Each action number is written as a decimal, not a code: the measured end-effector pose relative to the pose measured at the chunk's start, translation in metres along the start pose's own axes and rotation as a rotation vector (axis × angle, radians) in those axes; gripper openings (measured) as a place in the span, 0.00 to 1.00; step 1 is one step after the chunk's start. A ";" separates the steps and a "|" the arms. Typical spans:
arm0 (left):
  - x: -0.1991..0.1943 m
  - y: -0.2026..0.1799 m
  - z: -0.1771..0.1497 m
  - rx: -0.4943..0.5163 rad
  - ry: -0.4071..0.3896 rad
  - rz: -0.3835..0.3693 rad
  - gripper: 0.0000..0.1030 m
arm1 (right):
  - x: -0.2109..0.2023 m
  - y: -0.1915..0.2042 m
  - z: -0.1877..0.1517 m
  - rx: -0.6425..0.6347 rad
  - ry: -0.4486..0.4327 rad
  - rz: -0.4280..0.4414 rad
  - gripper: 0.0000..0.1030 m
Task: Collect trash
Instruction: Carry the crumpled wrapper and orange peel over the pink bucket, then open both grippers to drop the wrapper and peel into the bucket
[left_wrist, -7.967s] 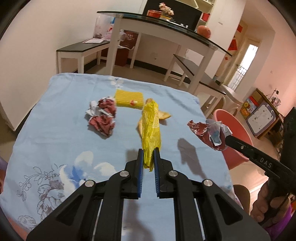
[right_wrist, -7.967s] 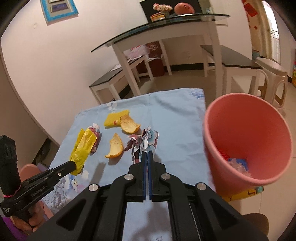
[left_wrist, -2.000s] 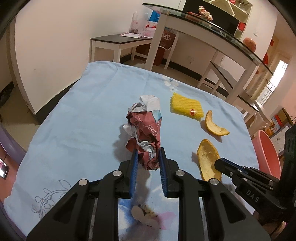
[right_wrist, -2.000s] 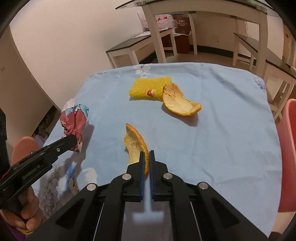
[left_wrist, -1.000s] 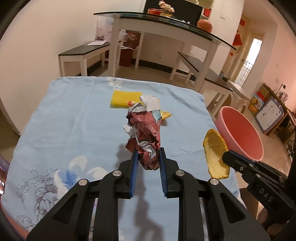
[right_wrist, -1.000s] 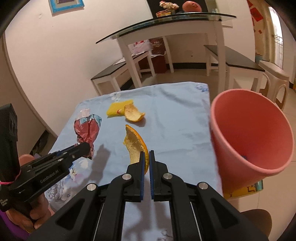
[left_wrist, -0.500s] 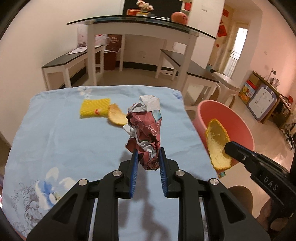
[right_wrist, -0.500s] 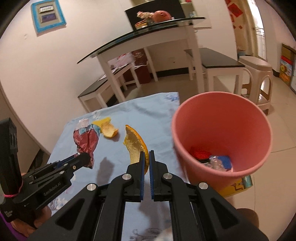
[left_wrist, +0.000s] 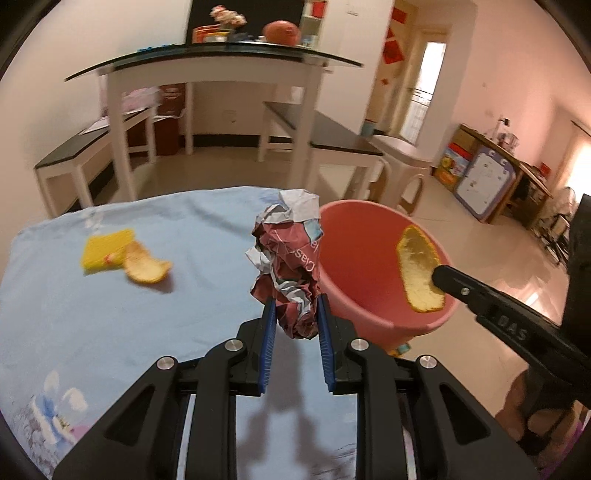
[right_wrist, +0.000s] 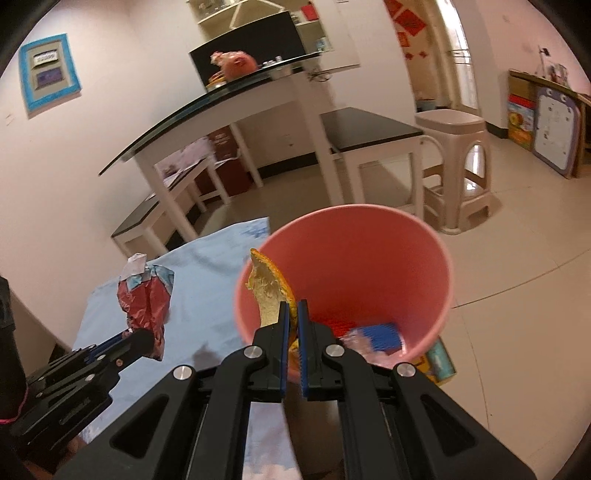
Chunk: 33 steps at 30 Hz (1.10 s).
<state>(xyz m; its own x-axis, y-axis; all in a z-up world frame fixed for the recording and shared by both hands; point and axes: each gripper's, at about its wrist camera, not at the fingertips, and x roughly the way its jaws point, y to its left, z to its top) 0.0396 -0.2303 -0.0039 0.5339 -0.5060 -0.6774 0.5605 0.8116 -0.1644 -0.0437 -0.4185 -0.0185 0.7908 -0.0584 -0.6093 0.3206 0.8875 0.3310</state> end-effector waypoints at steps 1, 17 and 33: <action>0.002 -0.004 0.001 0.005 0.003 -0.013 0.21 | 0.000 -0.004 0.000 0.005 -0.001 -0.006 0.04; 0.048 -0.047 0.013 0.022 0.080 -0.129 0.21 | 0.015 -0.042 -0.001 0.063 0.018 -0.059 0.04; 0.056 -0.045 0.012 0.005 0.117 -0.168 0.35 | 0.018 -0.046 -0.003 0.081 0.016 -0.046 0.21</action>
<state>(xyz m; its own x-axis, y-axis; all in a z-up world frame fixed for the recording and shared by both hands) 0.0521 -0.2989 -0.0260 0.3554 -0.5968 -0.7194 0.6387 0.7170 -0.2793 -0.0455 -0.4588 -0.0463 0.7664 -0.0903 -0.6360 0.3979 0.8440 0.3597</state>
